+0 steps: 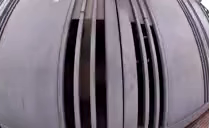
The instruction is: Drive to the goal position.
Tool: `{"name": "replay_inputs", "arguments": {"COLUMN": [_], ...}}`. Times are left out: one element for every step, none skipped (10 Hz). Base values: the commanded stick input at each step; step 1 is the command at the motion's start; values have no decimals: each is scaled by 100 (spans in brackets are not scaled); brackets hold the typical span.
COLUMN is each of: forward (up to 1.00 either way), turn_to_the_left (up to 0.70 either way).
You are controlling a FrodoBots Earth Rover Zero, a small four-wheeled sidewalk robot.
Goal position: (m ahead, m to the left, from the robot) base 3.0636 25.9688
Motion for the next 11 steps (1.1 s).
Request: {"name": "replay_inputs", "arguments": {"forward": [0, 0, 0, 0, -39, -70, -70, -70, -70, -70, -70], "turn_to_the_left": [0, 0, 0, 0, 0, 0, 0, 0, 0, 0, 0]}}
